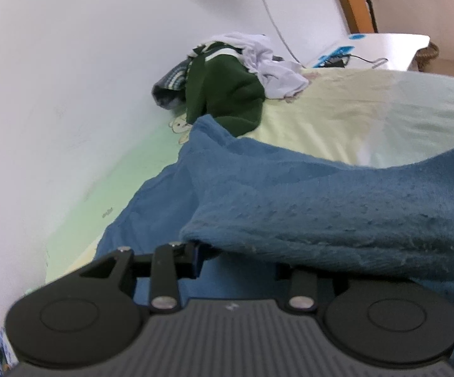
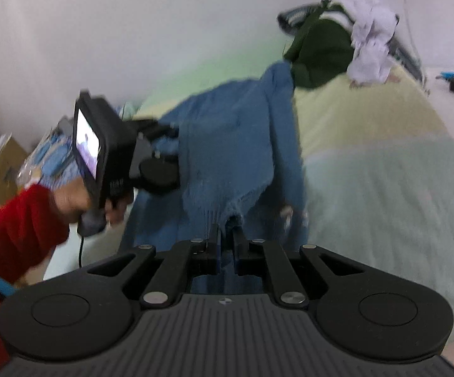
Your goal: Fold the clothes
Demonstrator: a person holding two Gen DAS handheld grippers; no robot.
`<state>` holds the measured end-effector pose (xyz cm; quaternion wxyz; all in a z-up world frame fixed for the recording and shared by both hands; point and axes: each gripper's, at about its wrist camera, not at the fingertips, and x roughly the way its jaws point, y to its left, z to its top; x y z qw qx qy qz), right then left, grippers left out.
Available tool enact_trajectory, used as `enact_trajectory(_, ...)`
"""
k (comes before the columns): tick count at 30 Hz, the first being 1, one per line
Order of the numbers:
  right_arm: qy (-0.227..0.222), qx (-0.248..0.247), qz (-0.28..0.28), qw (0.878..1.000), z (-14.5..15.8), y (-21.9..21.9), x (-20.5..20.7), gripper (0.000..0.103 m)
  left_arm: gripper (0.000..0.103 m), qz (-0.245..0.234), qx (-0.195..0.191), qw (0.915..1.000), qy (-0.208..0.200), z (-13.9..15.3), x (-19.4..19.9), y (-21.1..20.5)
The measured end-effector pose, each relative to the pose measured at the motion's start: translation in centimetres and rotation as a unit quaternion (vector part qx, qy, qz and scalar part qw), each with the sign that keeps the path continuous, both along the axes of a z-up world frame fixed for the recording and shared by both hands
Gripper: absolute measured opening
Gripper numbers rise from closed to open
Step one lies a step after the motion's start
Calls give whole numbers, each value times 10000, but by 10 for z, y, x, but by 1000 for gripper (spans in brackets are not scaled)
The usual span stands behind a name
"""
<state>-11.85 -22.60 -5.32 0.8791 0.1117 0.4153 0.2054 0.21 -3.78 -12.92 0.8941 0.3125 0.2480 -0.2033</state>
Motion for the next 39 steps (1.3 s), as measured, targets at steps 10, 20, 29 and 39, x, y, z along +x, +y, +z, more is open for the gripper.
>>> enact_trajectory(10, 515, -370, 31, 9980, -29, 0, -4, 8, 54, -814, 697, 9941, -184, -14, -34, -4)
enact_trajectory(20, 905, -587, 101, 9941, -54, 6, 0, 9, 62, -906, 897, 9915, -248, -7, -67, 13)
enact_trajectory(29, 615, -1021, 700, 9904, -21, 5, 12, 19, 62, -532, 141, 9984, -108, 27, -84, 25)
enact_trajectory(39, 1100, -1166, 1094, 9810, -59, 14, 47, 23, 64, -301, -38, 9993, 217, 16, -88, -3)
